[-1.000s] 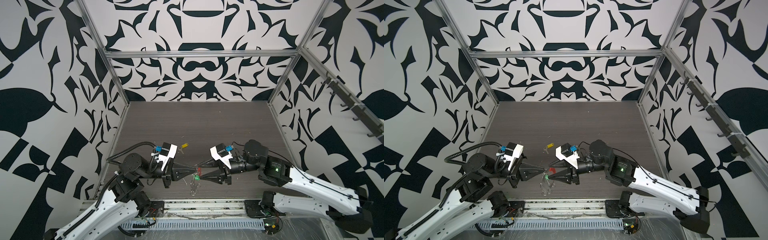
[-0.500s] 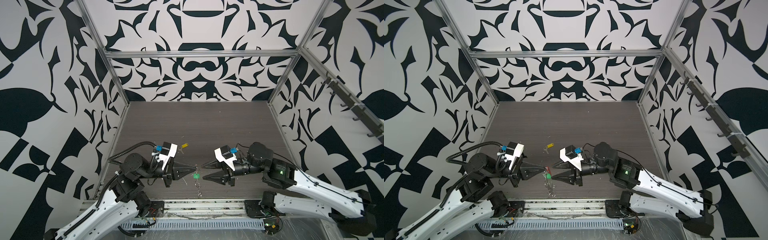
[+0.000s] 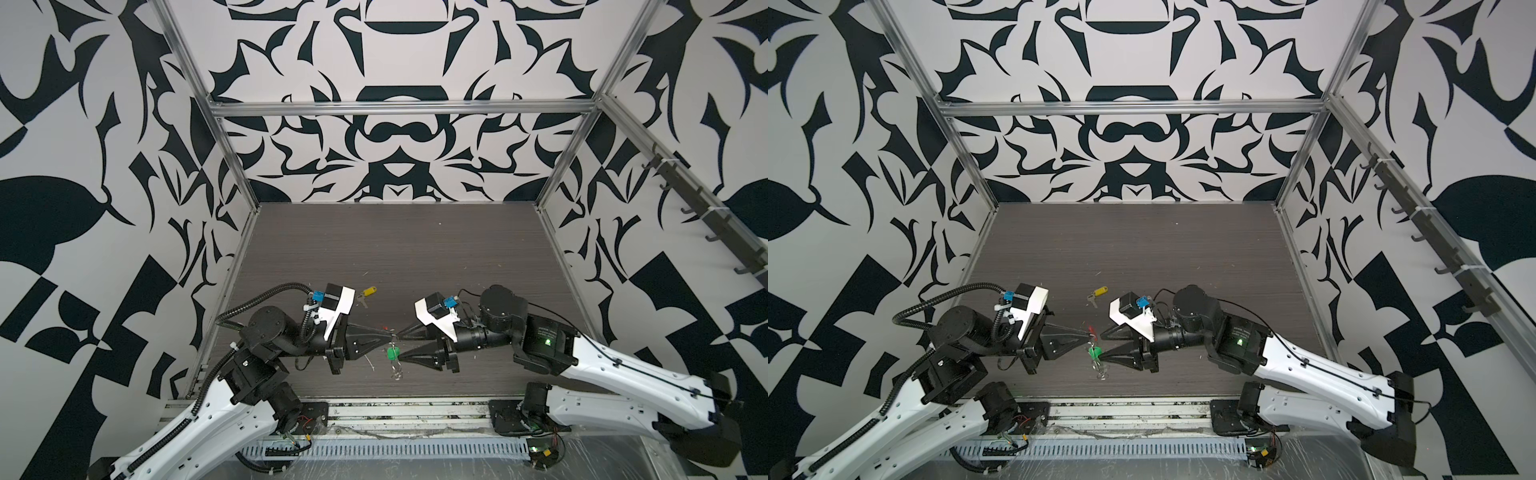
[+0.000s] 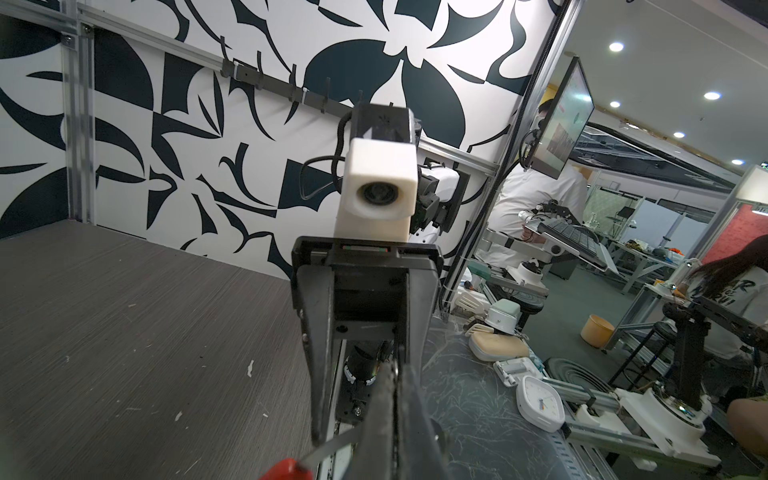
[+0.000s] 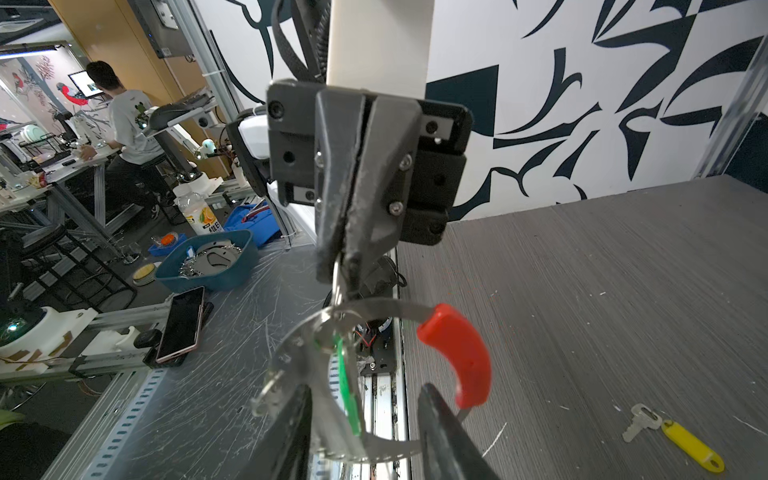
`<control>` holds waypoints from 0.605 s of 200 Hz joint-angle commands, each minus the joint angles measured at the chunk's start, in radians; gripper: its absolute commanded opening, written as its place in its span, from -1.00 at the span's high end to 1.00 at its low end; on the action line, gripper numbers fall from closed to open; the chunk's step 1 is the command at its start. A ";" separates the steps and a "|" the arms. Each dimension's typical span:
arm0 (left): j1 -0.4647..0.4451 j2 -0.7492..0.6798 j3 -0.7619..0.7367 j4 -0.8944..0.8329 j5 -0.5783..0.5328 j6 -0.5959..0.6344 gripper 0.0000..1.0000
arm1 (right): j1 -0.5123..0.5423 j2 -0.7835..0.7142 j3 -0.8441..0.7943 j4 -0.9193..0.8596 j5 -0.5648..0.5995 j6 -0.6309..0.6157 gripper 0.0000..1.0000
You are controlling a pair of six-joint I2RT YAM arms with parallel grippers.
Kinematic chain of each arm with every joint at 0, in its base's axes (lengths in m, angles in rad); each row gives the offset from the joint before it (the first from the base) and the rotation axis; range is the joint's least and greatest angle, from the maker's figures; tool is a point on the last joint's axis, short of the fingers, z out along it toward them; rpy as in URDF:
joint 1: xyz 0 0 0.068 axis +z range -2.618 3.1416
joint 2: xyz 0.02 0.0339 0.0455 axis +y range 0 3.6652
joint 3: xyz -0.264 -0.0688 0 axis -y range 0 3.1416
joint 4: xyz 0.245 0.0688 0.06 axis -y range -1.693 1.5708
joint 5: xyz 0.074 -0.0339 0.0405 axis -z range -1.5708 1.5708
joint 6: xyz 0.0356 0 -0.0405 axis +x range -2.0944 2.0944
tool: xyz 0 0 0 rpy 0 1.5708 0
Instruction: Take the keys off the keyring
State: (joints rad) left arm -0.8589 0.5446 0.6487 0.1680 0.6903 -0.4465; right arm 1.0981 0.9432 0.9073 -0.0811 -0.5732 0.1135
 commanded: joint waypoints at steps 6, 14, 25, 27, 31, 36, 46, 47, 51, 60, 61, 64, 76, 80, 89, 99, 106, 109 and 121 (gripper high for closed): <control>-0.002 -0.005 -0.007 0.041 -0.009 -0.001 1.00 | 0.008 0.006 0.015 0.045 0.003 0.008 0.09; -0.002 -0.005 -0.007 0.041 -0.009 -0.002 1.00 | 0.009 0.010 0.016 0.051 -0.002 0.008 0.08; -0.002 -0.003 -0.008 0.042 -0.011 -0.001 1.00 | 0.011 0.015 0.019 0.061 -0.009 0.010 0.06; -0.002 -0.003 -0.008 0.043 -0.011 -0.001 1.00 | 0.011 0.017 0.019 0.063 -0.010 0.011 0.06; -0.002 -0.002 -0.008 0.043 -0.011 -0.001 1.00 | 0.011 0.020 0.020 0.066 -0.011 0.012 0.06; -0.002 -0.002 -0.008 0.043 -0.011 -0.001 1.00 | 0.012 0.024 0.023 0.067 -0.014 0.012 0.06; -0.002 -0.002 -0.008 0.045 -0.012 -0.001 1.00 | 0.013 0.031 0.026 0.073 -0.018 0.012 0.07; -0.002 -0.002 -0.008 0.045 -0.012 -0.001 1.00 | 0.013 0.031 0.026 0.073 -0.019 0.012 0.07; -0.002 -0.002 -0.009 0.046 -0.014 -0.001 1.00 | 0.014 0.034 0.028 0.075 -0.019 0.013 0.07; -0.002 -0.001 -0.010 0.047 -0.014 -0.003 1.00 | 0.014 0.041 0.031 0.075 -0.019 0.012 0.08; -0.002 -0.001 -0.010 0.047 -0.014 -0.003 1.00 | 0.014 0.041 0.031 0.076 -0.019 0.012 0.08; -0.002 0.000 -0.009 0.048 -0.014 -0.003 1.00 | 0.014 0.043 0.034 0.078 -0.019 0.011 0.09; -0.003 -0.001 -0.009 0.048 -0.013 -0.004 1.00 | 0.015 0.046 0.033 0.086 -0.020 0.012 0.11; -0.002 0.001 -0.010 0.048 -0.014 -0.004 1.00 | 0.015 0.046 0.034 0.089 -0.020 0.012 0.12; -0.002 0.001 -0.011 0.050 -0.015 -0.004 1.00 | 0.015 0.049 0.036 0.092 -0.019 0.011 0.13; -0.002 0.004 -0.013 0.051 -0.012 -0.006 1.00 | 0.015 0.049 0.040 0.097 -0.016 0.011 0.14; -0.002 0.006 -0.013 0.055 -0.012 -0.007 1.00 | 0.014 0.049 0.040 0.102 -0.017 0.011 0.14; -0.002 0.006 -0.014 0.058 -0.011 -0.009 1.00 | 0.015 0.050 0.041 0.105 -0.019 0.011 0.14; -0.002 0.010 -0.016 0.063 -0.010 -0.011 1.00 | 0.015 0.055 0.044 0.116 -0.028 0.015 0.15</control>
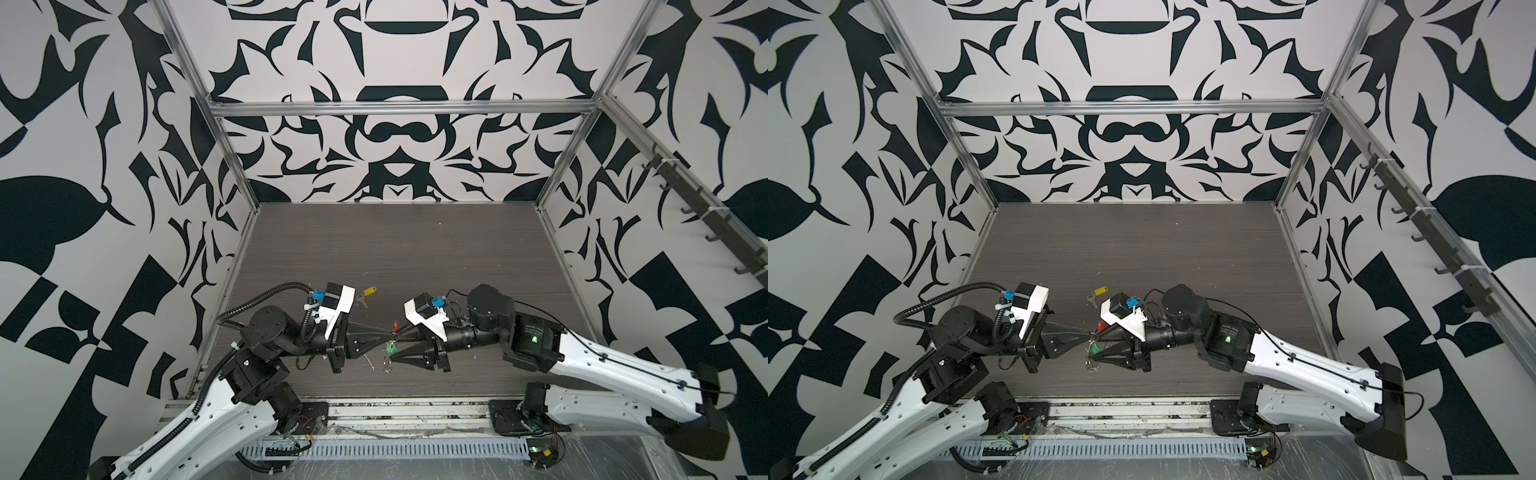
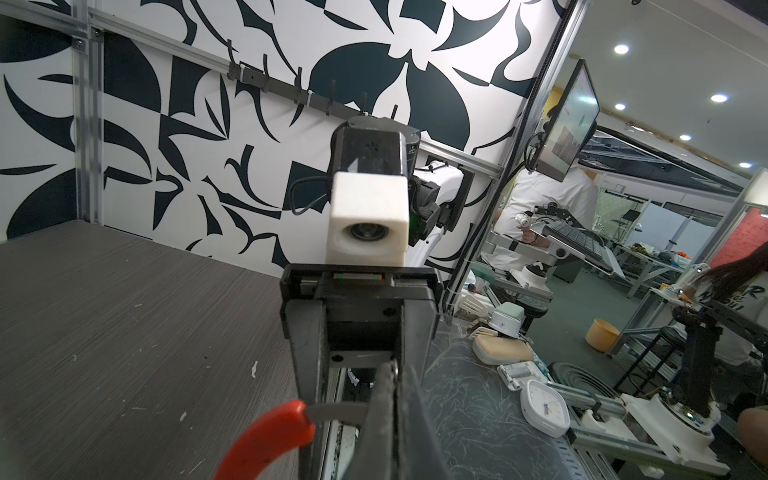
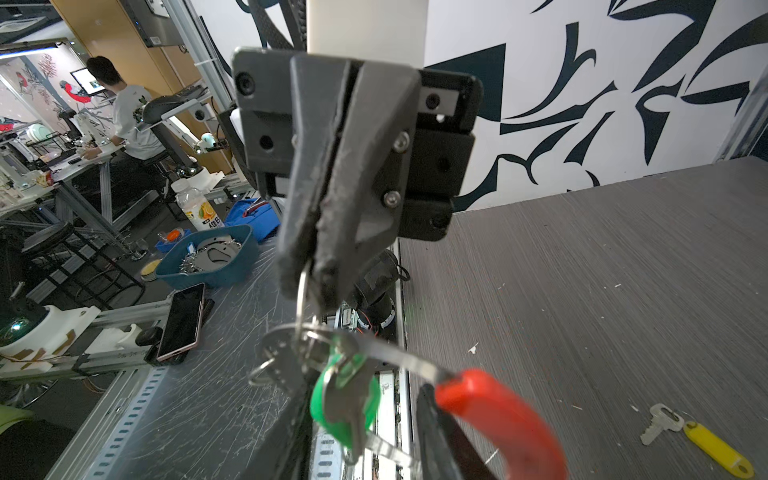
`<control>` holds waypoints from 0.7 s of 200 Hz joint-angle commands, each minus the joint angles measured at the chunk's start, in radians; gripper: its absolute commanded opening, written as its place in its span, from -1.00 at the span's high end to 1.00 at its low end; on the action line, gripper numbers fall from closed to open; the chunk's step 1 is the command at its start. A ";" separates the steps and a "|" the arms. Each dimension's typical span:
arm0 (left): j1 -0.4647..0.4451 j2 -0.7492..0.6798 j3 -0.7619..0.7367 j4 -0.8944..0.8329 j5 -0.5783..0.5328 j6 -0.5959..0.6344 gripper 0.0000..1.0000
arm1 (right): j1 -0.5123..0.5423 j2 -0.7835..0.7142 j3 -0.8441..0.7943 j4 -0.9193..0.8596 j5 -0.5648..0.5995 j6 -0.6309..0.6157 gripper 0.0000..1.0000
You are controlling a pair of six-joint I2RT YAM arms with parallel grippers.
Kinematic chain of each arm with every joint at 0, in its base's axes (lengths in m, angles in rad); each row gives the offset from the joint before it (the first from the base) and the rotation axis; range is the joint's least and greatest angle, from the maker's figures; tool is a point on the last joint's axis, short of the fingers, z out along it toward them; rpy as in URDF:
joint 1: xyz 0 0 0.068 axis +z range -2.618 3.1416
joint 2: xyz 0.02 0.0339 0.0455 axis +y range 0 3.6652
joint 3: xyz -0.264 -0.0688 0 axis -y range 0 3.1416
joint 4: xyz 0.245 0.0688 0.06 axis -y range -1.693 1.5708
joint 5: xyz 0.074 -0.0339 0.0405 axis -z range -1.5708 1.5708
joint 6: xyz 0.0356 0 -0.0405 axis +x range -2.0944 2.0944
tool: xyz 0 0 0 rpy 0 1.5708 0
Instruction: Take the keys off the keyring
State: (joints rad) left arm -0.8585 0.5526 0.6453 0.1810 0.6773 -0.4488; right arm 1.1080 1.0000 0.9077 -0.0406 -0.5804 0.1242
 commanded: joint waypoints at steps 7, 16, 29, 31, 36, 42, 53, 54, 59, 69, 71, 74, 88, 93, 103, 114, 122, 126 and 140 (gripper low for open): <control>-0.002 0.004 -0.012 0.050 0.004 -0.008 1.00 | 0.005 0.002 0.046 0.080 -0.022 0.006 0.15; -0.002 0.007 -0.012 0.052 0.004 -0.008 1.00 | 0.006 0.005 0.046 0.084 -0.022 0.008 0.16; -0.002 0.010 -0.010 0.054 0.005 -0.009 1.00 | 0.005 0.007 0.046 0.089 -0.018 0.009 0.23; -0.002 0.010 -0.010 0.054 0.005 -0.010 1.00 | 0.006 0.007 0.045 0.089 -0.017 0.009 0.26; -0.002 0.010 -0.011 0.054 0.005 -0.008 1.00 | 0.005 0.005 0.045 0.089 -0.011 0.008 0.30; -0.002 0.009 -0.013 0.054 0.004 -0.008 1.00 | 0.005 0.004 0.043 0.088 -0.004 0.008 0.36; -0.002 0.008 -0.012 0.053 0.005 -0.008 1.00 | 0.005 -0.003 0.040 0.079 0.008 0.005 0.49; -0.002 0.007 -0.012 0.053 0.005 -0.008 1.00 | 0.005 -0.004 0.040 0.078 0.009 0.005 0.50; -0.002 0.006 -0.015 0.052 0.005 -0.008 1.00 | 0.005 -0.009 0.039 0.073 0.014 0.002 0.54; -0.002 0.002 -0.014 0.050 0.004 -0.008 1.00 | 0.006 -0.019 0.037 0.057 0.024 -0.002 0.59; -0.002 0.000 -0.015 0.049 0.005 -0.008 1.00 | 0.005 -0.021 0.037 0.054 0.028 -0.003 0.59; -0.002 0.000 -0.015 0.048 0.005 -0.008 1.00 | 0.005 -0.024 0.036 0.050 0.031 -0.004 0.60; -0.002 -0.005 -0.014 0.043 0.005 -0.004 1.00 | 0.006 -0.038 0.034 0.034 0.044 -0.006 0.71; -0.002 -0.006 -0.014 0.042 0.005 -0.004 1.00 | 0.004 -0.042 0.034 0.030 0.048 -0.008 0.75; -0.002 -0.010 -0.013 0.038 0.006 -0.001 1.00 | 0.005 -0.050 0.033 0.015 0.057 -0.012 0.87; -0.003 -0.011 -0.014 0.038 0.006 -0.001 1.00 | 0.005 -0.061 0.035 0.002 0.062 -0.015 1.00; -0.002 -0.013 -0.015 0.037 0.005 0.001 1.00 | 0.005 -0.065 0.038 -0.009 0.064 -0.018 1.00; -0.002 -0.014 -0.016 0.037 0.004 0.001 1.00 | 0.005 -0.069 0.040 -0.015 0.064 -0.019 1.00; -0.002 -0.017 -0.016 0.034 0.005 0.002 1.00 | 0.004 -0.078 0.053 -0.042 0.063 -0.029 1.00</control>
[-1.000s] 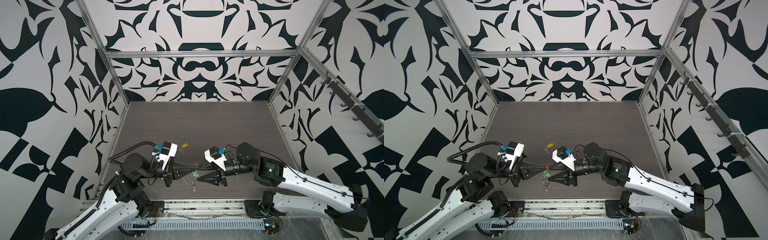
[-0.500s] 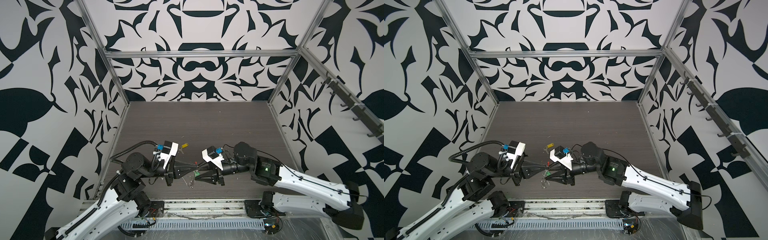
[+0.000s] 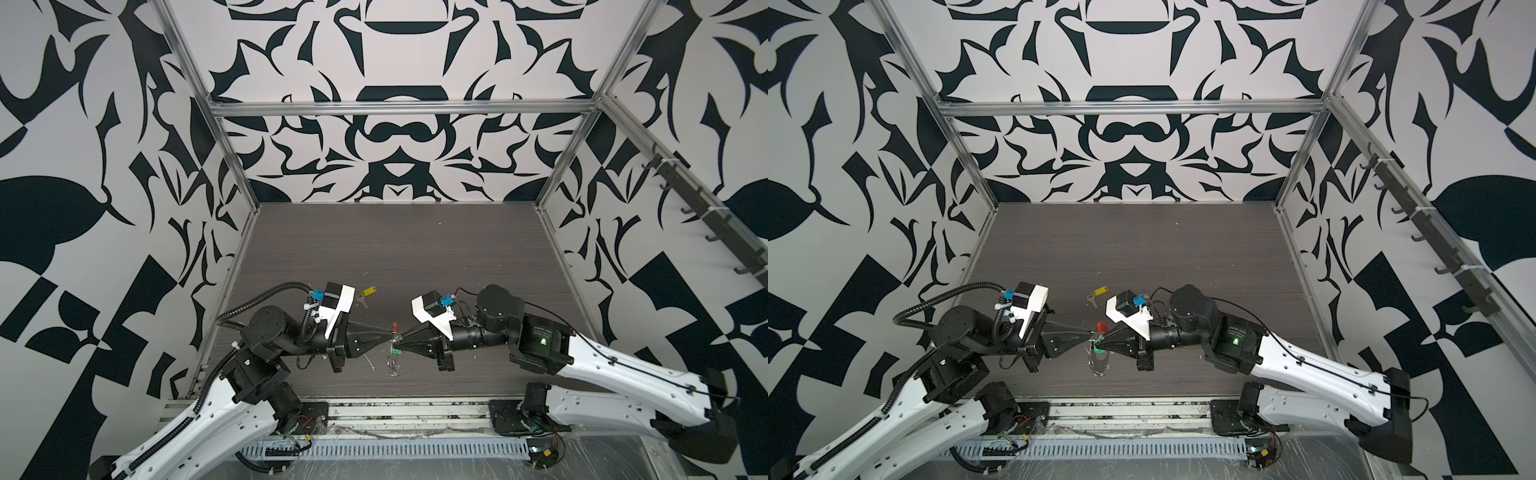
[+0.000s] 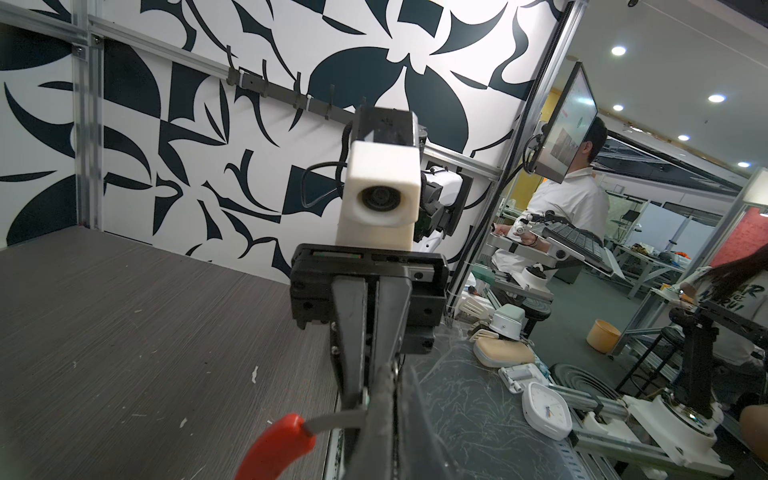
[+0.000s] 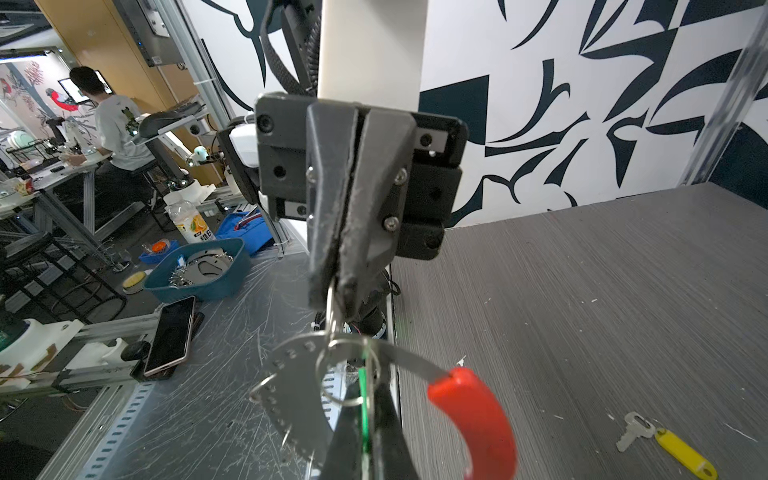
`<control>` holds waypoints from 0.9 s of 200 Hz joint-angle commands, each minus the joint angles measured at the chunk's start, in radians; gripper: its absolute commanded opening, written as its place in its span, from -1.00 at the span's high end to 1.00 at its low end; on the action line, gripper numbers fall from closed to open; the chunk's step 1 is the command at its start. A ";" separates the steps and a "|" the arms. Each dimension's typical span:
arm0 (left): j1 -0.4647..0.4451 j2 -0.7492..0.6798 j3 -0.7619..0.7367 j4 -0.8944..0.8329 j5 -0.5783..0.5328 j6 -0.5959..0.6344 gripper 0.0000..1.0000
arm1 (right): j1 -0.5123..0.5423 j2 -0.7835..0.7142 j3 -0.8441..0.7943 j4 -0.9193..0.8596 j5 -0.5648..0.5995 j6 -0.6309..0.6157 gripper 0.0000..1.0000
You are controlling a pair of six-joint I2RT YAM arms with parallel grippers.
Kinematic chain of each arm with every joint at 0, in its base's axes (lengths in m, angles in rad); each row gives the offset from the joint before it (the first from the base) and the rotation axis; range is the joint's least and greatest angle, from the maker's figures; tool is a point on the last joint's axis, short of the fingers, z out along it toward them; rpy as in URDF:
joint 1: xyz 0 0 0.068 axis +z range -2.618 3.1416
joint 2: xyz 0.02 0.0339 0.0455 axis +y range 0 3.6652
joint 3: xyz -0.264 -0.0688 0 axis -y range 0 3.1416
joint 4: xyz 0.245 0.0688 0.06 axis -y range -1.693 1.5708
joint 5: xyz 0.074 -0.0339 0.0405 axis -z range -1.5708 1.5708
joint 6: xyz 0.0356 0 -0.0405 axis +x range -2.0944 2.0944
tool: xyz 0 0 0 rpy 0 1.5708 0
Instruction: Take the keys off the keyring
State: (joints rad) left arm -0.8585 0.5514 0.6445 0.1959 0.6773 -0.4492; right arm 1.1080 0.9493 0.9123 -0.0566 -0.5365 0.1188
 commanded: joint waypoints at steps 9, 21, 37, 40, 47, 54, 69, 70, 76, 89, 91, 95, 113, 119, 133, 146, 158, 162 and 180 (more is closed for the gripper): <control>-0.003 -0.018 -0.016 0.019 0.007 0.003 1.00 | 0.005 -0.031 0.059 -0.053 0.024 -0.035 1.00; -0.002 -0.020 -0.014 0.016 0.014 0.006 1.00 | 0.005 -0.036 0.072 -0.087 0.031 -0.053 1.00; -0.002 -0.019 -0.010 0.012 0.026 0.007 1.00 | 0.005 -0.036 0.098 -0.141 0.033 -0.083 1.00; -0.002 -0.021 -0.010 0.011 0.028 0.008 1.00 | 0.005 -0.034 0.104 -0.150 0.033 -0.089 1.00; -0.002 -0.019 -0.009 0.008 0.031 0.009 1.00 | 0.005 -0.032 0.118 -0.173 0.037 -0.102 1.00; -0.002 -0.017 -0.009 0.008 0.034 0.008 1.00 | 0.006 -0.031 0.130 -0.189 0.041 -0.114 1.00; -0.001 -0.015 -0.008 0.008 0.043 0.008 1.00 | 0.005 -0.033 0.143 -0.194 0.046 -0.124 1.00; -0.002 -0.015 -0.007 0.008 0.044 0.009 1.00 | 0.004 -0.033 0.145 -0.195 0.046 -0.125 1.00; -0.002 -0.013 -0.008 0.007 0.044 0.008 1.00 | 0.005 -0.032 0.152 -0.200 0.049 -0.131 1.00; -0.002 -0.011 -0.008 0.005 0.047 0.006 1.00 | 0.006 -0.026 0.173 -0.221 0.054 -0.147 1.00; -0.002 -0.011 -0.007 0.004 0.047 0.006 1.00 | 0.005 -0.025 0.177 -0.223 0.056 -0.150 1.00; -0.002 -0.010 -0.008 0.004 0.048 0.006 1.00 | 0.005 -0.022 0.182 -0.231 0.058 -0.153 1.00; -0.002 -0.011 -0.008 -0.005 0.044 0.005 1.00 | 0.005 -0.018 0.201 -0.244 0.067 -0.163 1.00; -0.002 -0.010 -0.008 -0.006 0.045 0.005 1.00 | 0.005 -0.017 0.206 -0.248 0.069 -0.166 1.00; -0.002 -0.012 -0.009 -0.013 0.035 0.005 1.00 | 0.005 -0.012 0.220 -0.261 0.080 -0.173 1.00; -0.002 -0.014 -0.009 -0.018 0.033 0.006 1.00 | 0.005 -0.009 0.232 -0.272 0.084 -0.177 1.00; -0.002 -0.015 -0.008 -0.025 0.023 0.005 1.00 | 0.005 -0.006 0.244 -0.289 0.094 -0.184 1.00; -0.002 -0.015 -0.008 -0.029 0.021 0.005 1.00 | 0.005 -0.006 0.247 -0.293 0.095 -0.184 1.00; -0.002 -0.013 -0.002 -0.047 -0.002 0.004 1.00 | 0.005 -0.003 0.262 -0.300 0.102 -0.186 1.00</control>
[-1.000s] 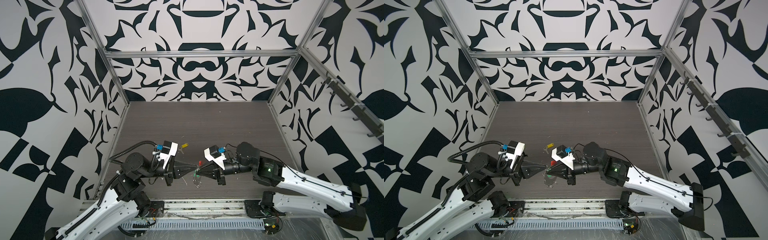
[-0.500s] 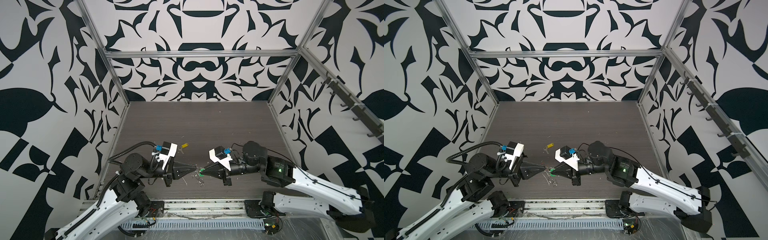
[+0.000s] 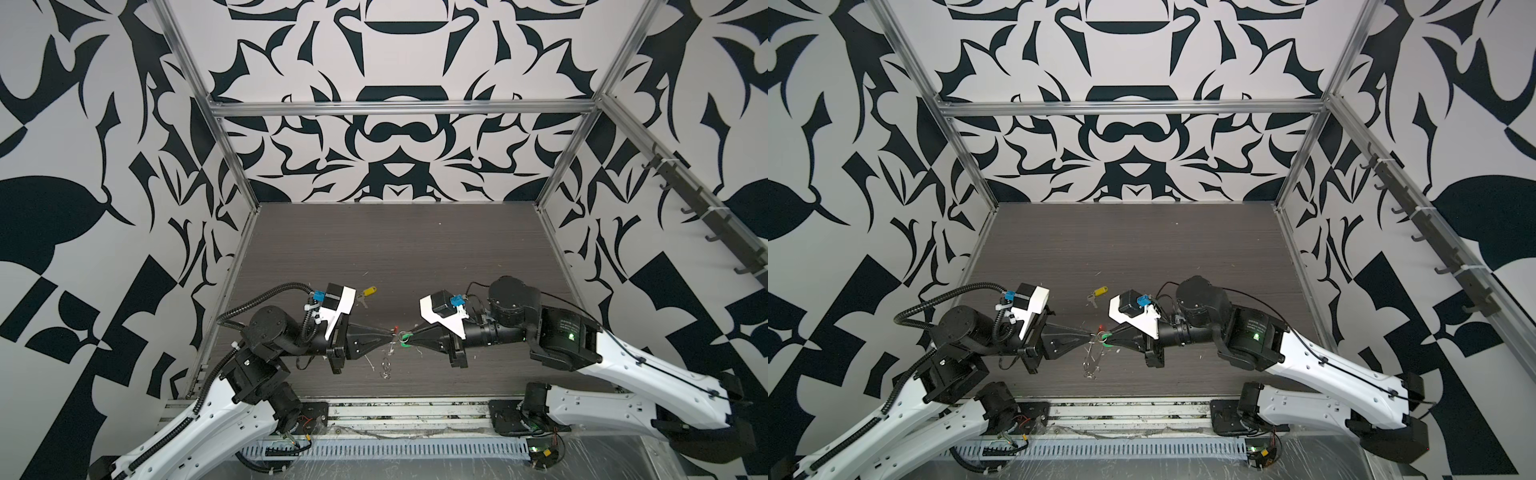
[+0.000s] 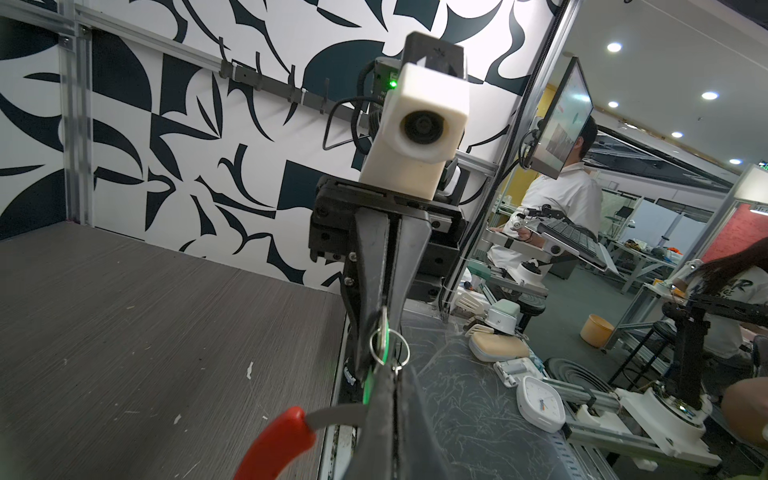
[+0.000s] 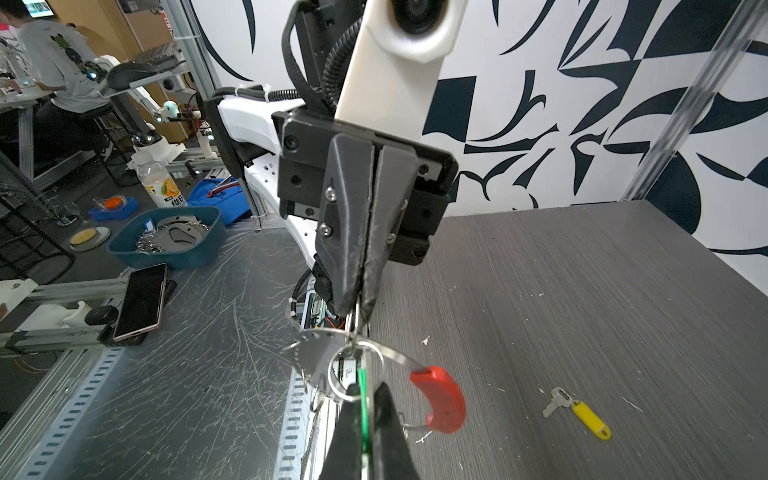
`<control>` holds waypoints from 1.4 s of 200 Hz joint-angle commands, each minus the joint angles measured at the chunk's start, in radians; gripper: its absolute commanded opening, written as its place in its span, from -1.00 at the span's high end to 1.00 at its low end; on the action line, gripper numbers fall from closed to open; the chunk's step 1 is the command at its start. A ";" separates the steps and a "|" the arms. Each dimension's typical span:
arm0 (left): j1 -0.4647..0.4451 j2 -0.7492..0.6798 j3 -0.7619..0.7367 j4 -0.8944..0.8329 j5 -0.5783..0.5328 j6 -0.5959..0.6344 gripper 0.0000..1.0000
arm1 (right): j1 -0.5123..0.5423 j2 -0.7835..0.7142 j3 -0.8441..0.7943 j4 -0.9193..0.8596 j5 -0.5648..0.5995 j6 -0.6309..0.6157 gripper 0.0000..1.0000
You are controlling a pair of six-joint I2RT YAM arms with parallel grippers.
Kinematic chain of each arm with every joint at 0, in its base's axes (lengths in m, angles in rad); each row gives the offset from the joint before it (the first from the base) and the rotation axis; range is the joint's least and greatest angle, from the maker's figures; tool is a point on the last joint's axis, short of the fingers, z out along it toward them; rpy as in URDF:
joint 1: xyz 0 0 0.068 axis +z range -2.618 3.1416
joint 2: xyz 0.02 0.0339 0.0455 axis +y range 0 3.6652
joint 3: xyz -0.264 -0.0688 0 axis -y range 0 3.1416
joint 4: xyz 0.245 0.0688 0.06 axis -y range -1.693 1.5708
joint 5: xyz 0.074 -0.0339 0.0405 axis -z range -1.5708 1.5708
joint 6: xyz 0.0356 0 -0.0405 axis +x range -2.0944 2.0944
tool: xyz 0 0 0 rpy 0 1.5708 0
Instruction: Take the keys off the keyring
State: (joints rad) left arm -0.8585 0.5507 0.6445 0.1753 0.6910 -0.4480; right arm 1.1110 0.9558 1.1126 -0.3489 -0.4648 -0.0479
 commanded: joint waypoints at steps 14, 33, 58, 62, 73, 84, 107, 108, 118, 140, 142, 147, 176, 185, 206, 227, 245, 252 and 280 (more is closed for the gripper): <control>-0.002 -0.008 0.004 -0.040 -0.030 0.000 1.00 | 0.001 -0.008 0.071 -0.015 0.038 -0.022 1.00; -0.002 -0.005 0.011 -0.058 -0.048 -0.007 1.00 | 0.002 -0.005 0.080 -0.023 0.066 -0.026 1.00; -0.002 -0.003 0.021 -0.093 -0.100 -0.017 1.00 | 0.001 0.004 0.099 -0.038 0.114 -0.020 1.00; -0.002 -0.004 0.023 -0.101 -0.113 -0.018 1.00 | 0.002 0.004 0.101 -0.038 0.121 -0.017 1.00; -0.003 -0.005 0.030 -0.126 -0.148 -0.020 1.00 | 0.002 0.006 0.109 -0.047 0.137 -0.016 1.00; -0.002 -0.005 0.038 -0.157 -0.195 -0.024 1.00 | 0.002 0.005 0.112 -0.049 0.151 -0.017 1.00; -0.002 0.004 0.058 -0.220 -0.288 -0.023 1.00 | 0.001 0.008 0.116 -0.052 0.169 -0.014 1.00; -0.003 0.005 0.058 -0.222 -0.291 -0.023 1.00 | 0.002 0.008 0.116 -0.052 0.169 -0.015 1.00; -0.002 0.013 0.065 -0.247 -0.328 -0.024 1.00 | 0.001 0.006 0.116 -0.050 0.170 -0.014 1.00; -0.002 0.014 0.073 -0.278 -0.391 -0.030 1.00 | 0.002 0.003 0.116 -0.045 0.173 -0.009 1.00; -0.002 0.013 0.073 -0.280 -0.400 -0.030 1.00 | 0.002 0.002 0.116 -0.045 0.173 -0.009 1.00; -0.003 0.011 0.076 -0.288 -0.414 -0.031 1.00 | 0.001 0.001 0.116 -0.045 0.172 -0.009 1.00; -0.003 -0.003 0.075 -0.313 -0.491 -0.029 1.00 | 0.004 0.002 0.123 -0.047 0.160 -0.003 1.00; -0.002 -0.006 0.072 -0.313 -0.512 -0.032 1.00 | 0.005 0.004 0.124 -0.048 0.151 0.000 1.00; -0.003 -0.007 0.070 -0.313 -0.561 -0.038 1.00 | 0.019 0.013 0.118 -0.048 0.143 0.003 1.00; -0.002 -0.019 0.064 -0.304 -0.616 -0.041 1.00 | 0.039 0.025 0.109 -0.051 0.150 0.005 1.00; -0.002 -0.036 0.050 -0.279 -0.648 -0.038 1.00 | 0.057 0.029 0.094 -0.051 0.166 0.008 1.00; -0.002 -0.042 0.047 -0.272 -0.662 -0.038 1.00 | 0.064 0.028 0.088 -0.051 0.171 0.008 1.00; -0.002 -0.056 0.037 -0.237 -0.711 -0.034 1.00 | 0.091 0.026 0.054 -0.035 0.192 0.023 1.00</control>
State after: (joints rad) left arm -0.8936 0.5175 0.6987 -0.0540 0.2466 -0.4831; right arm 1.1606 1.0389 1.1618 -0.3813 -0.2157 -0.0402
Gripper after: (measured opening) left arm 0.047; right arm 0.058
